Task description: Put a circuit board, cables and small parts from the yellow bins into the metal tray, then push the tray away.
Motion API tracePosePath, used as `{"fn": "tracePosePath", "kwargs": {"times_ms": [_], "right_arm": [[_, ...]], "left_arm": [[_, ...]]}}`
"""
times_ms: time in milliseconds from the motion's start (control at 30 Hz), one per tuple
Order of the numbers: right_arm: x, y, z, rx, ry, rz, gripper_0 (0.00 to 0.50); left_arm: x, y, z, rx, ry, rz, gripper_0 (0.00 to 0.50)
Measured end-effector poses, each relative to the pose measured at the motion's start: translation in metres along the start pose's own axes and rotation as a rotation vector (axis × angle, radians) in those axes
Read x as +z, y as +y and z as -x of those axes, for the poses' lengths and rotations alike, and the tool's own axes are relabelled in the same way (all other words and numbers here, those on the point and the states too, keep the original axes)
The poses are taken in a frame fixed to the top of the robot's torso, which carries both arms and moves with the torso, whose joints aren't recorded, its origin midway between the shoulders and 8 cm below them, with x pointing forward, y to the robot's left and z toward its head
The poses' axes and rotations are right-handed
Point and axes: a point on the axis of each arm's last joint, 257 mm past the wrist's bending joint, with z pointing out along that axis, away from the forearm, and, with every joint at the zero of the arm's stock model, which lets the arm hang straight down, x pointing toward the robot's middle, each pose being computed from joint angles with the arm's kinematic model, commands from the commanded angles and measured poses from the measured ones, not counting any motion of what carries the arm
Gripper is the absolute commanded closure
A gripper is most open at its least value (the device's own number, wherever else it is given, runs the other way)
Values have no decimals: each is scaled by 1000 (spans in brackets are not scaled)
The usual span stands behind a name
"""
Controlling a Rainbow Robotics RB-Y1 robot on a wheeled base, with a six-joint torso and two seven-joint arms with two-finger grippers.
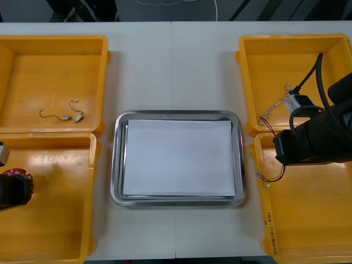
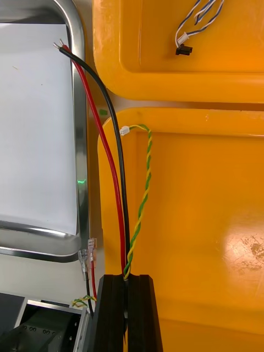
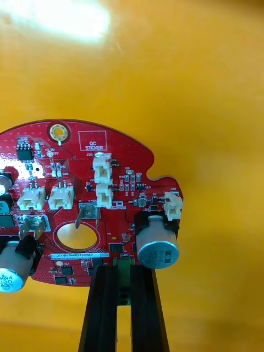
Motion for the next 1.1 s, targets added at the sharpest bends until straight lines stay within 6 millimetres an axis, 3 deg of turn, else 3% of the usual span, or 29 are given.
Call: {"fn": "tracePosePath", "kwargs": {"times_ms": [267, 533, 833, 1100], "right_arm": [[0, 0, 0, 0, 0, 0, 500], [0, 0, 0, 0, 0, 0, 500], [0, 0, 0, 0, 1, 0, 500], [0, 0, 0, 1, 1, 0, 500]], "left_arm": [[-41, 2, 1, 25, -31, 21, 500], [-57, -10, 4, 60, -53, -1, 500], [-76, -42, 34, 11, -134, -65, 500], [-78, -90, 41, -141, -105, -141, 500]]}}
